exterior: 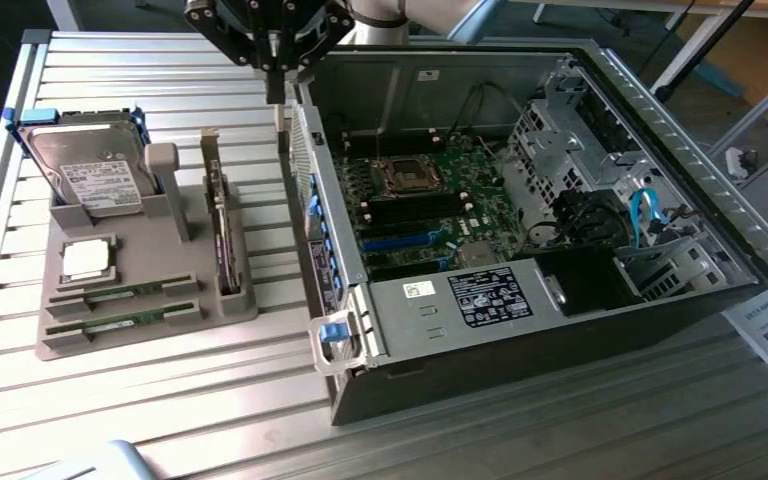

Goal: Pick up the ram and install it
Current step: 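Reach for the ram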

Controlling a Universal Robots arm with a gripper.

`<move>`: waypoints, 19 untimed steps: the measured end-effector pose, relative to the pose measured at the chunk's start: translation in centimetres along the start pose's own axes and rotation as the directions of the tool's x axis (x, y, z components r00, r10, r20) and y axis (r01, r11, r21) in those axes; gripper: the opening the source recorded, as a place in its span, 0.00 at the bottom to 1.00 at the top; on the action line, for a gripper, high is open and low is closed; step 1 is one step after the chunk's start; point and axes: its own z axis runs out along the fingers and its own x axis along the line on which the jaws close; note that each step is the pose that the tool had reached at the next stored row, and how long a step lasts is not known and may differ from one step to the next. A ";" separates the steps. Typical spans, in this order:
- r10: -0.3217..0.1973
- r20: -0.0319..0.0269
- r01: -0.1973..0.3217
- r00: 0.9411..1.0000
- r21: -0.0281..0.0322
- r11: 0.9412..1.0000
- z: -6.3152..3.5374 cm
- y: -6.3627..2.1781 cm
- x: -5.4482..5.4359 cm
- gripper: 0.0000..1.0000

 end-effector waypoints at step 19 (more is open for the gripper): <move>0.000 0.000 0.000 1.000 0.000 1.000 -0.17 -0.59 7.8 0.10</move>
